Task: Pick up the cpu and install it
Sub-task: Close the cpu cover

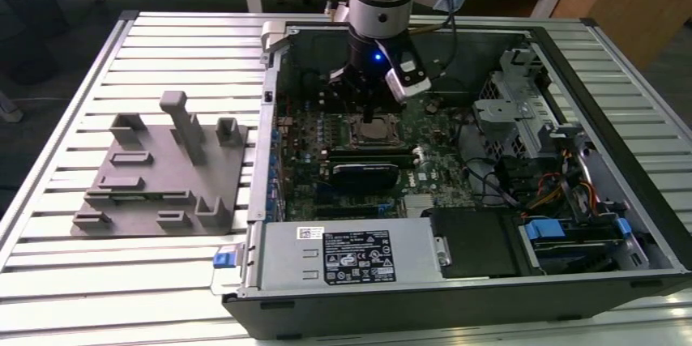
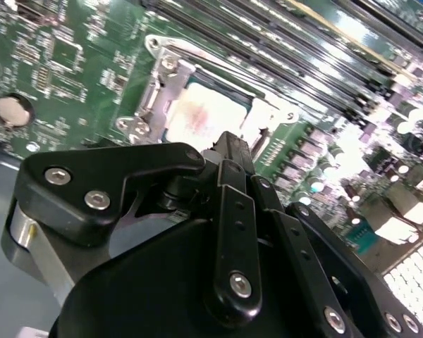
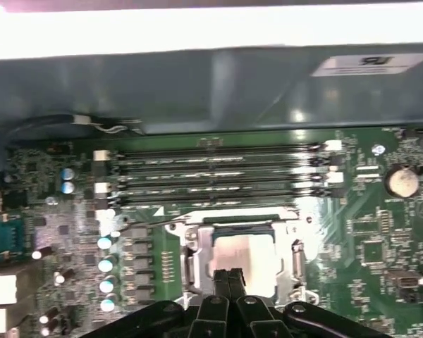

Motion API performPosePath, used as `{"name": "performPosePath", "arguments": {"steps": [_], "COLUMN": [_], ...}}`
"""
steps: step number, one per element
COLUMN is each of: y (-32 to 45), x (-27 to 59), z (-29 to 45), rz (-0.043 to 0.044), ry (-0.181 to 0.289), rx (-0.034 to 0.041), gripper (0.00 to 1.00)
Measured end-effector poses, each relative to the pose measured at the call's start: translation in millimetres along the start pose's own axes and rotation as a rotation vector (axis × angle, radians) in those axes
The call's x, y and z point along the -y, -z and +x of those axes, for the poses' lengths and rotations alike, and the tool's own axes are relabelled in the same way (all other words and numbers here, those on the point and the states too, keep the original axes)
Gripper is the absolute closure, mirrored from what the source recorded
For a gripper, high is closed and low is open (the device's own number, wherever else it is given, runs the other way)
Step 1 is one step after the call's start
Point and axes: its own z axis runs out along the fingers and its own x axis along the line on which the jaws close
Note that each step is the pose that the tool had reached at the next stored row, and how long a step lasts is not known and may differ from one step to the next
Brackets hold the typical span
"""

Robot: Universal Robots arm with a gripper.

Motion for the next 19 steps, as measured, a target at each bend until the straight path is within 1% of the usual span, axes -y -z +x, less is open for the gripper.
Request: {"name": "performPosePath", "arguments": {"steps": [4,7,10,16,19], "y": [-0.2,-0.3,0.4,11.0,11.5], "x": [-1.4,-2.4,-2.6,-2.9,-3.0], "z": [-8.1,-11.3,-11.5,-11.7,-11.7], "rz": [0.0,0.0,0.0002,0.0,-0.0004], "ry": [0.0,0.0,0.0,0.0,0.0], "rx": [-0.0001,0.0,-0.0001,0.0,0.0002], "gripper": [0.89,0.89,0.89,0.89,0.89]}}
